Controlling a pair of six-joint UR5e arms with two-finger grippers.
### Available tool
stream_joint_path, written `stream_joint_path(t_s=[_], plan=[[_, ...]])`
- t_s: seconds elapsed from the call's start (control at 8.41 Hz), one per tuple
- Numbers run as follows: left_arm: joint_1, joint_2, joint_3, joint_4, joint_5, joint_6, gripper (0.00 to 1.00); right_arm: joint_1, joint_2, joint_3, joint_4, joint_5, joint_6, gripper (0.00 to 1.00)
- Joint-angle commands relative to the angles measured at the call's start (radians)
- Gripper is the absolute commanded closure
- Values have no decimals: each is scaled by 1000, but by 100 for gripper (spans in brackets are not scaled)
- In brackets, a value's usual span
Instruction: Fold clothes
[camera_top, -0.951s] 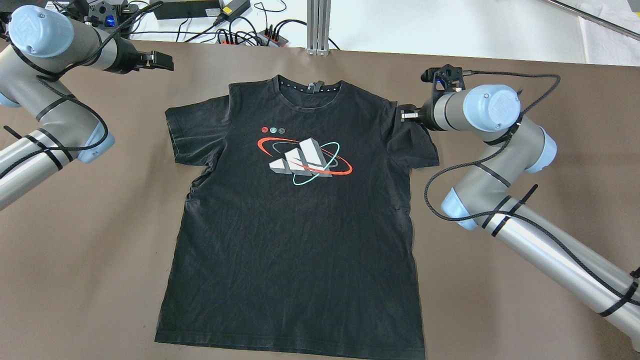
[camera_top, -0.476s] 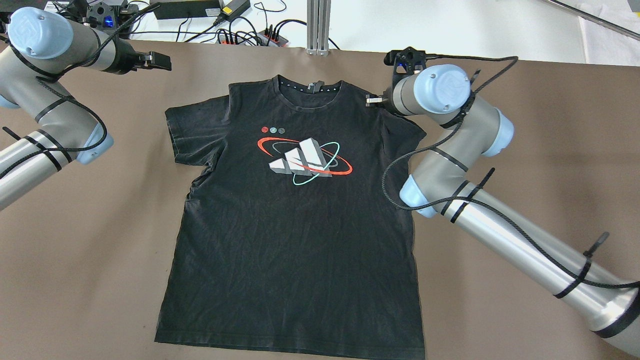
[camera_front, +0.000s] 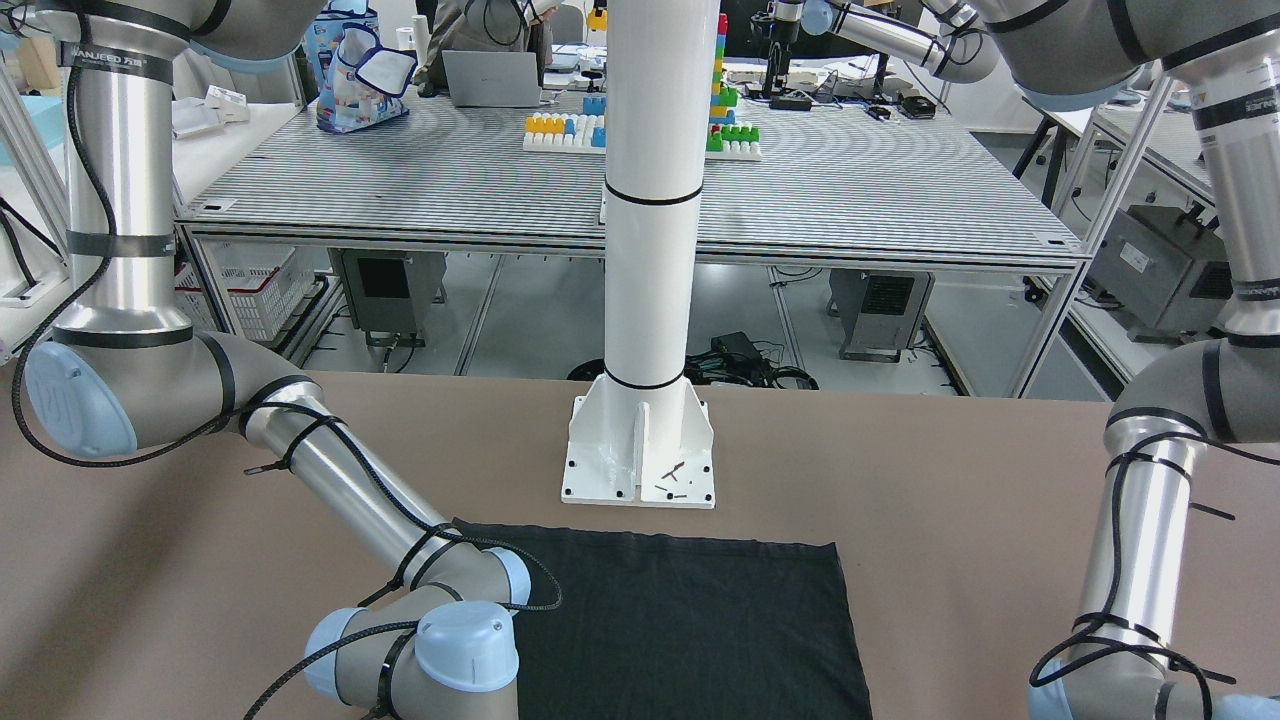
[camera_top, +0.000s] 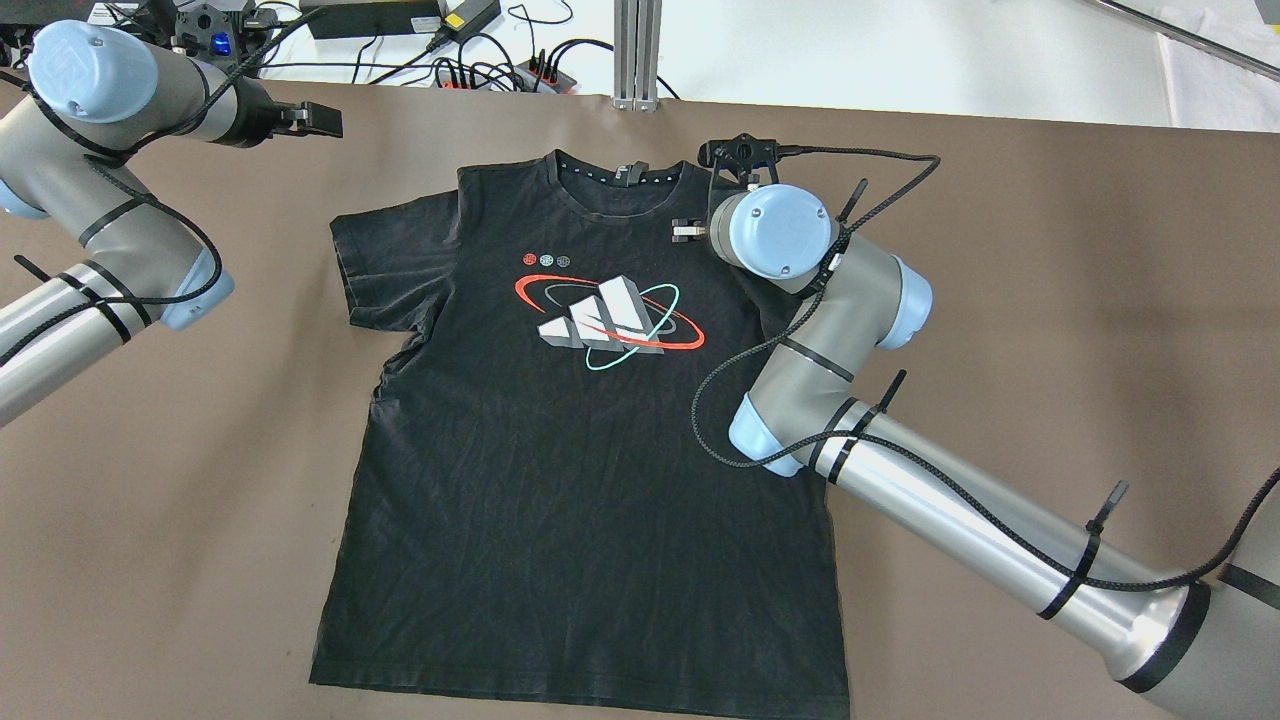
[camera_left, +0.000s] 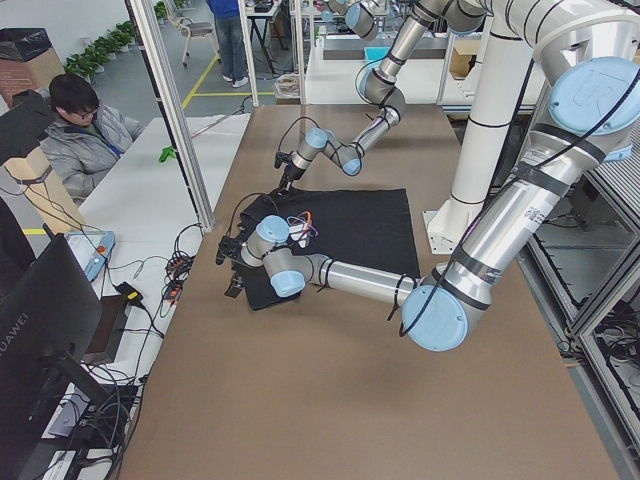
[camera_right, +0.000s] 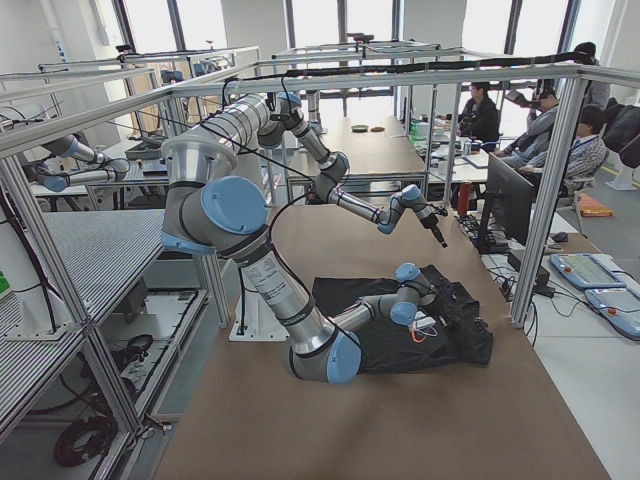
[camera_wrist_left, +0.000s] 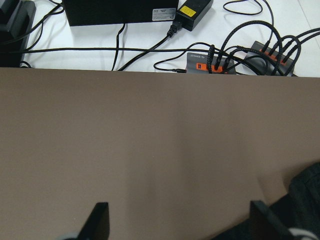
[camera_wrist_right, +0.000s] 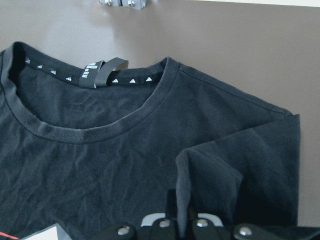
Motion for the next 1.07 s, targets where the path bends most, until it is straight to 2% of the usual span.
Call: stream_joint_path(t_s=[0.0, 0.12, 0.48, 0.71, 0.95], plan=[[18, -16, 15, 2, 36, -4, 0, -14, -5, -3, 0, -19, 1, 42], [25, -20, 17, 2, 47, -5, 0, -14, -8, -1, 1, -21, 0, 6], [25, -20, 17, 2, 47, -5, 0, 9, -7, 1, 3, -8, 1, 6], [25, -20, 17, 2, 47, -5, 0, 93, -8, 2, -3, 135, -14, 6], [25, -22, 15, 2, 47, -5, 0, 171, -19, 5, -37, 257, -107, 6]])
